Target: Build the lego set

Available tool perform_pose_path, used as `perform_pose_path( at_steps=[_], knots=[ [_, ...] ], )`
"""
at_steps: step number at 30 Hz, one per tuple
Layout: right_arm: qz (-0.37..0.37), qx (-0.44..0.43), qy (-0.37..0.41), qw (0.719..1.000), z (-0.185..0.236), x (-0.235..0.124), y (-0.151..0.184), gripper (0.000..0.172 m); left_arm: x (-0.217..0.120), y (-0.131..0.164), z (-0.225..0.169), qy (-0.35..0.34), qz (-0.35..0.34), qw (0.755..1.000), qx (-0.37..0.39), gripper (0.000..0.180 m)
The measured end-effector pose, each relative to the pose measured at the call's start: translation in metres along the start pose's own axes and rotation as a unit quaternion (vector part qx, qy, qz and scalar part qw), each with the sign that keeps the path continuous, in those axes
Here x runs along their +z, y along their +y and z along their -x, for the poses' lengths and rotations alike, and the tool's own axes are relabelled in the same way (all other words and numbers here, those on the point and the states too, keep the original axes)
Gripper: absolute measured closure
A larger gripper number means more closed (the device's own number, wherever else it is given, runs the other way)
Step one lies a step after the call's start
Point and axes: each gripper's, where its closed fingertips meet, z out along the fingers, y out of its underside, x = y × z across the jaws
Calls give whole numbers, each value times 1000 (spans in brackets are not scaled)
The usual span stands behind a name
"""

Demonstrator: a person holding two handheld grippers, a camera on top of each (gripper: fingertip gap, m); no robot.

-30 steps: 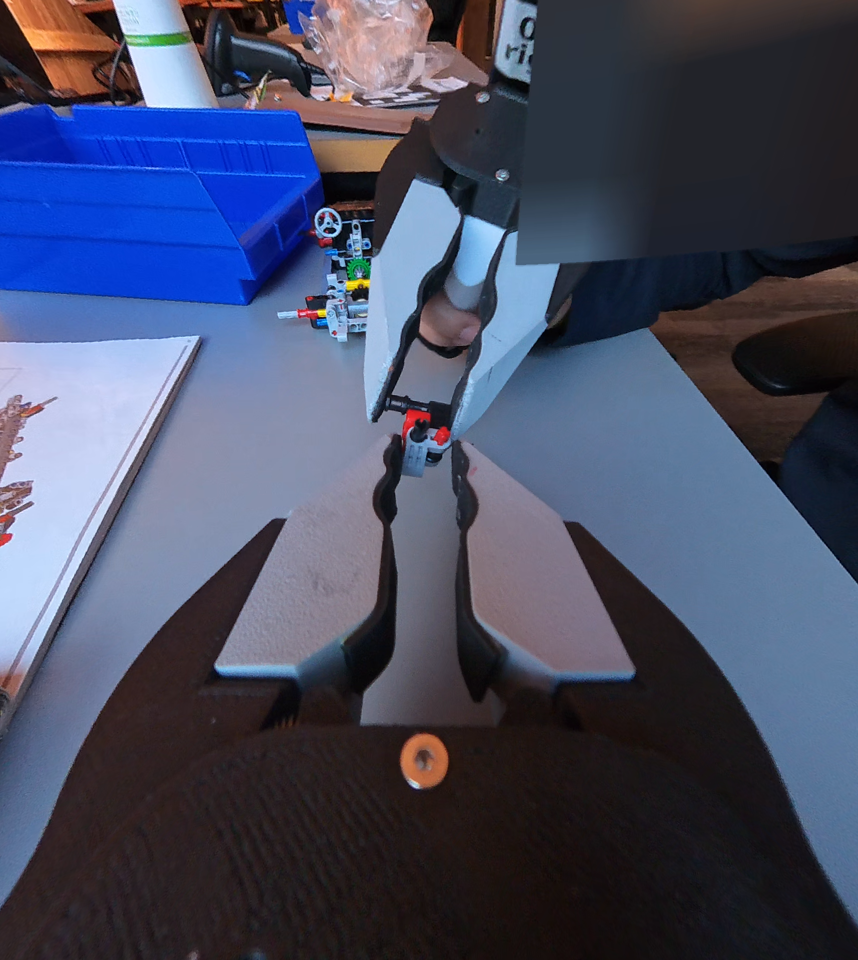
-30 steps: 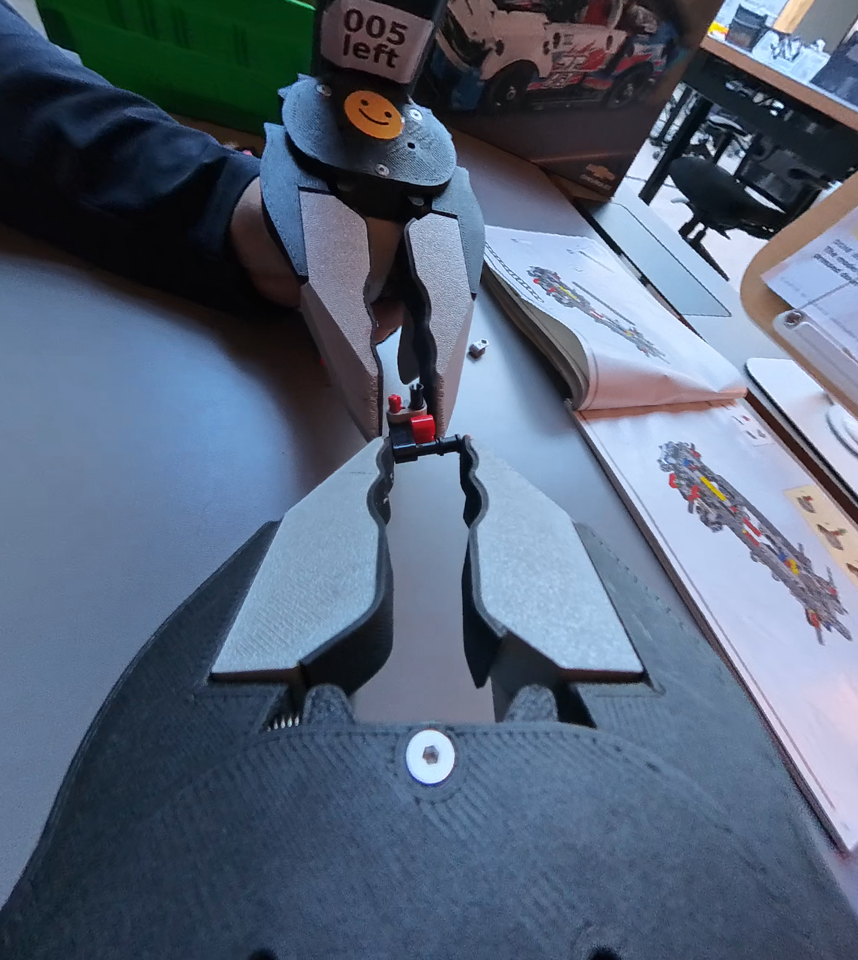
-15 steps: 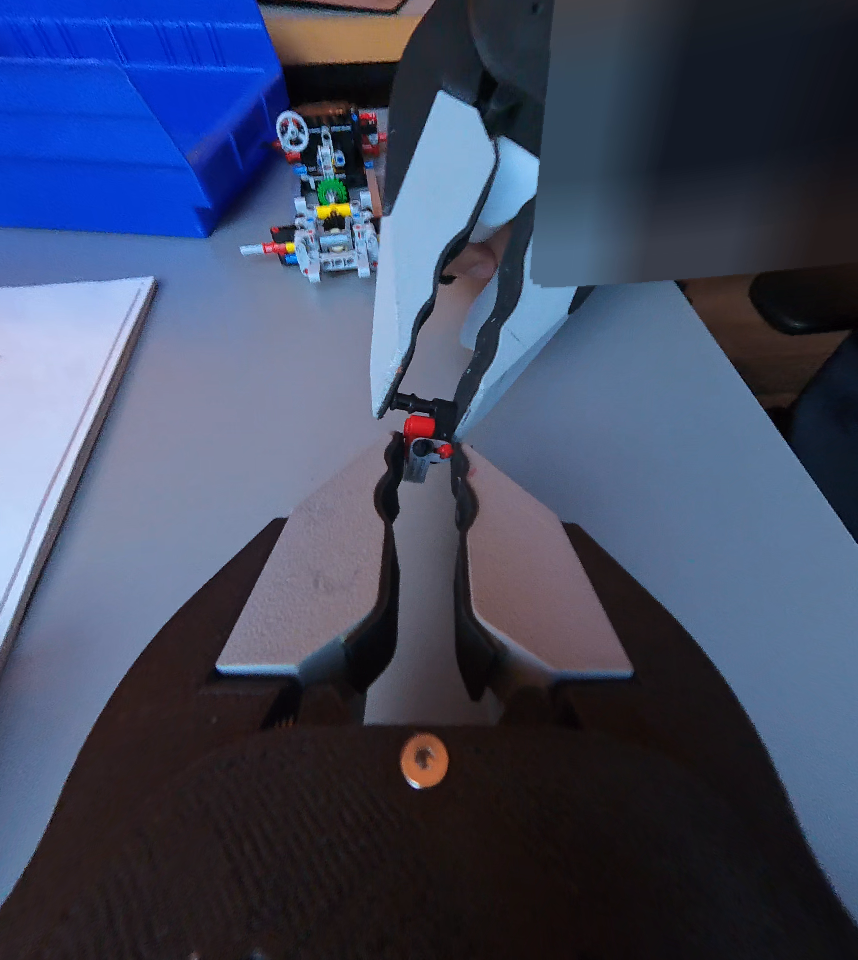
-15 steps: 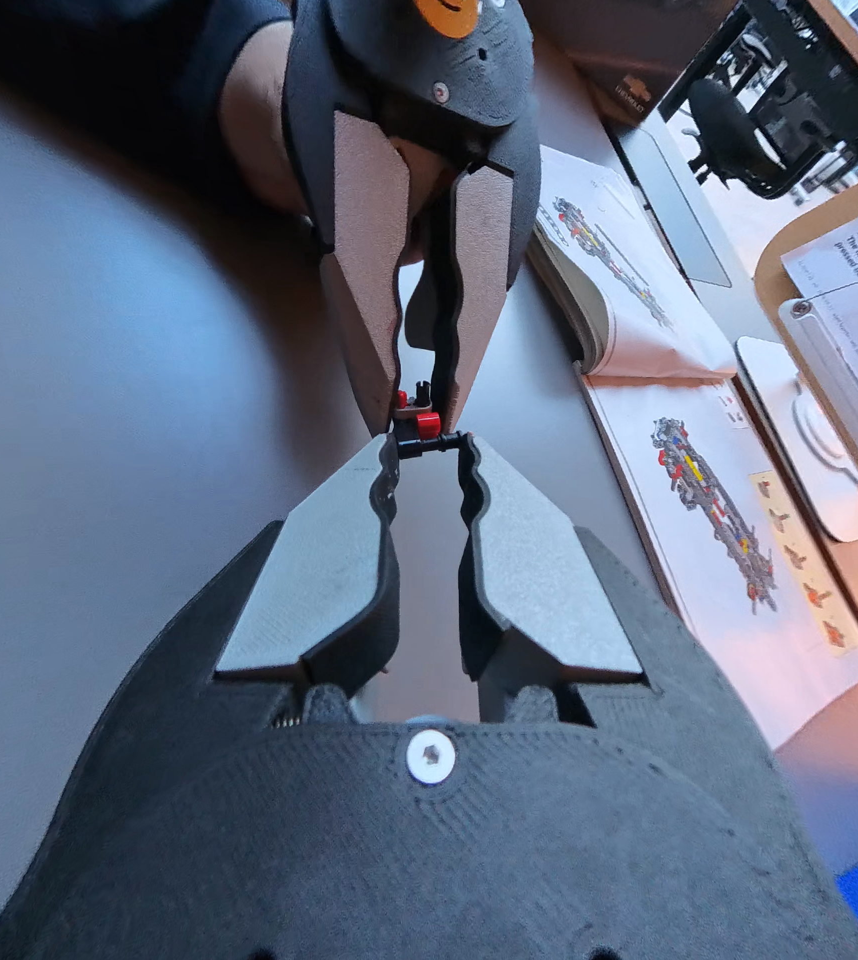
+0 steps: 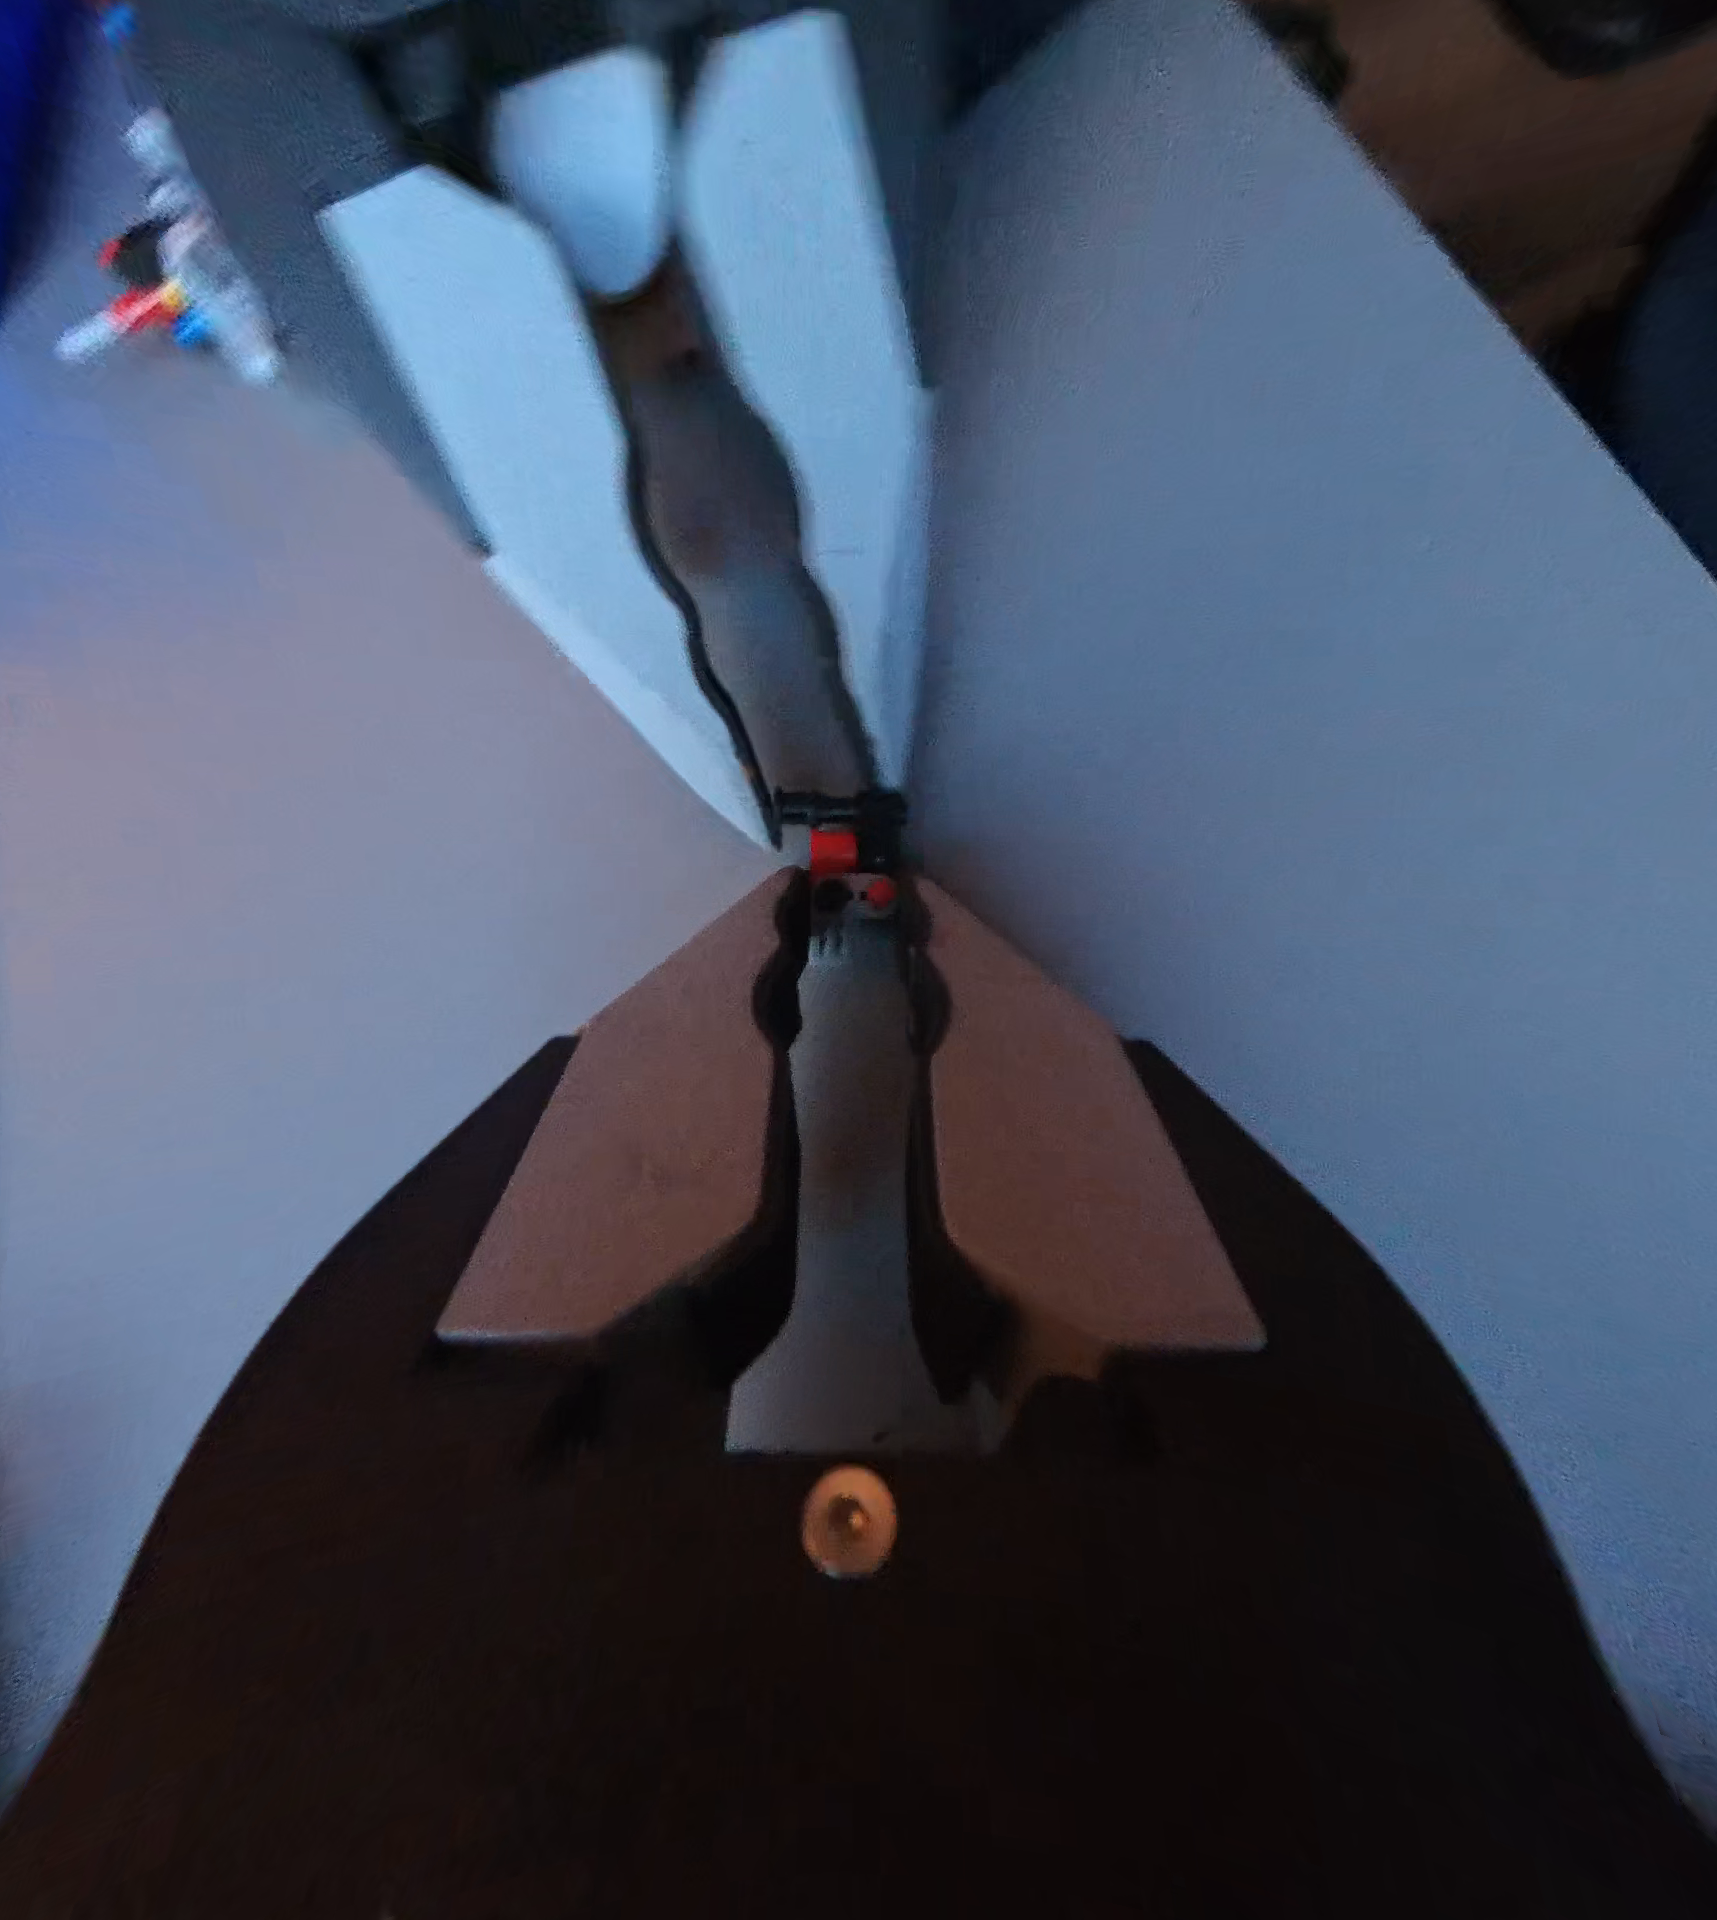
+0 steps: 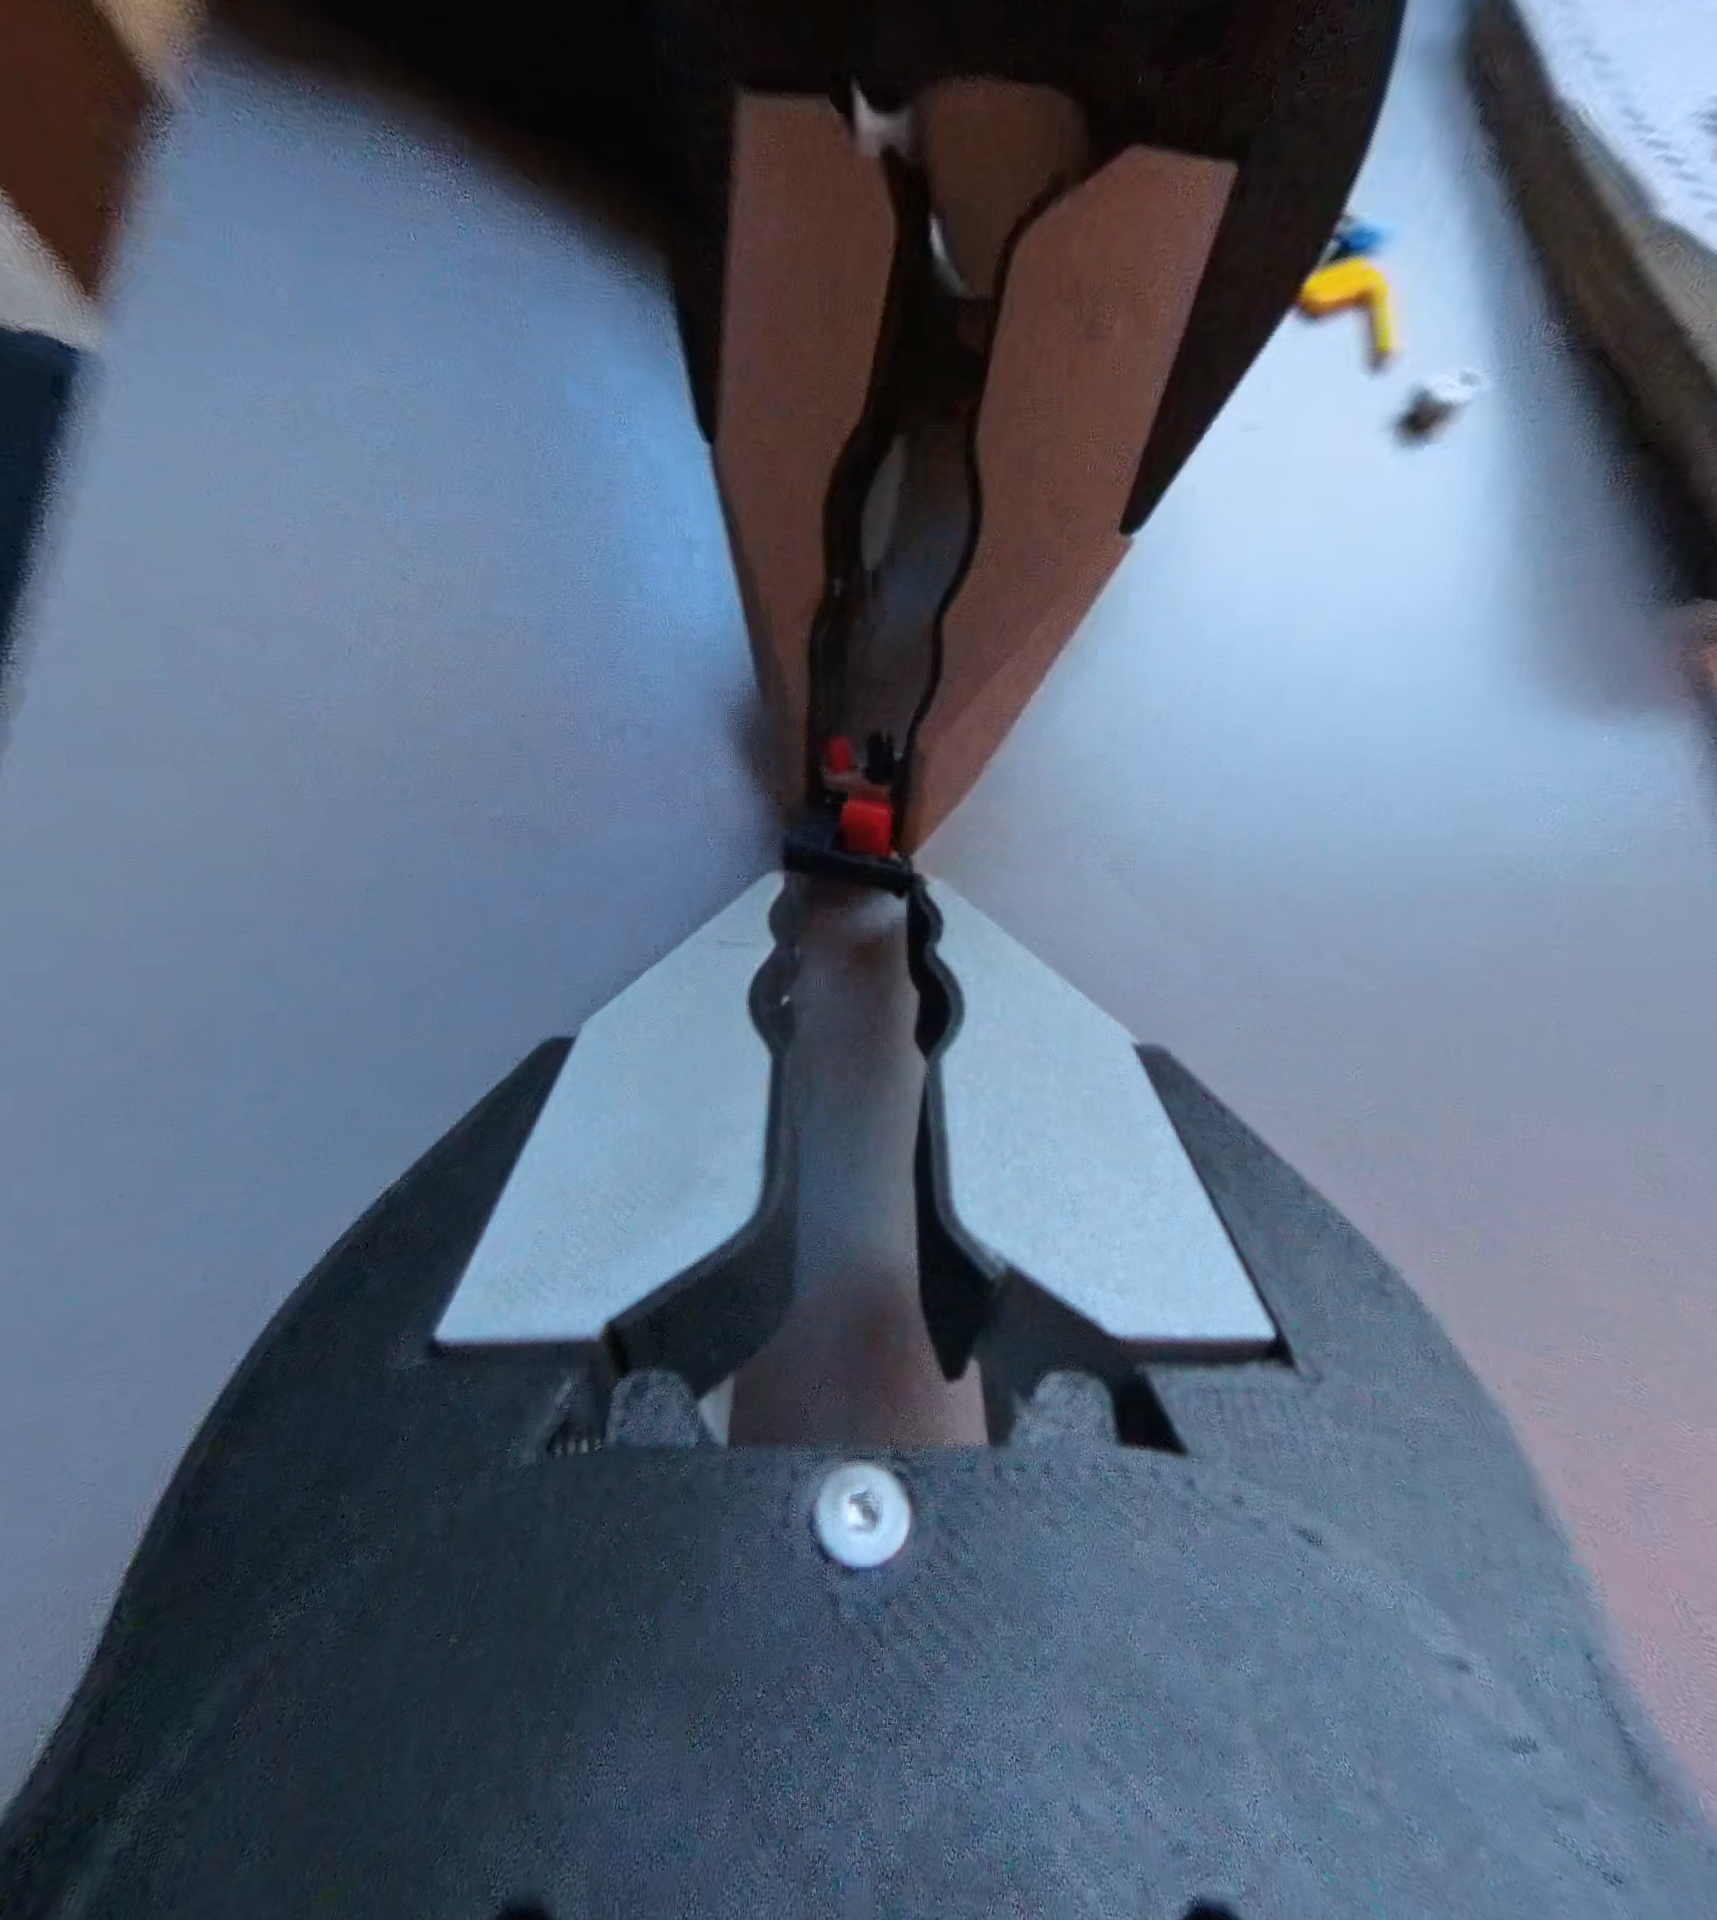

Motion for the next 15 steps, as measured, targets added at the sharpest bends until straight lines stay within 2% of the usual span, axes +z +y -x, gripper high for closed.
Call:
perform_pose_path(
  at_steps=[3,4,7,10,11,12,13,15],
  knots=[
    [-7,-41,-51,998,18,-5,2,172,3,-6,-16,38,-10,998,42,166],
    [1,-60,-72,996,28,-5,5,172,4,-7,-17,50,-11,998,41,166],
    [5,-88,-61,994,35,0,3,172,5,-7,-18,96,-7,995,2,166],
    [36,-85,-6,996,16,-7,12,172,5,-8,-21,110,-8,994,2,166],
    [42,-85,23,995,5,-12,14,166,5,-8,-22,108,-8,994,9,166],
    [34,-87,34,995,2,-15,12,153,6,-9,-23,107,-9,994,13,166],
    [16,-91,23,996,7,-16,5,147,7,-10,-24,110,-9,994,14,166],
    [-16,-124,-2,992,24,-15,-7,150,9,-12,-24,112,-9,994,12,166]
  ],
)
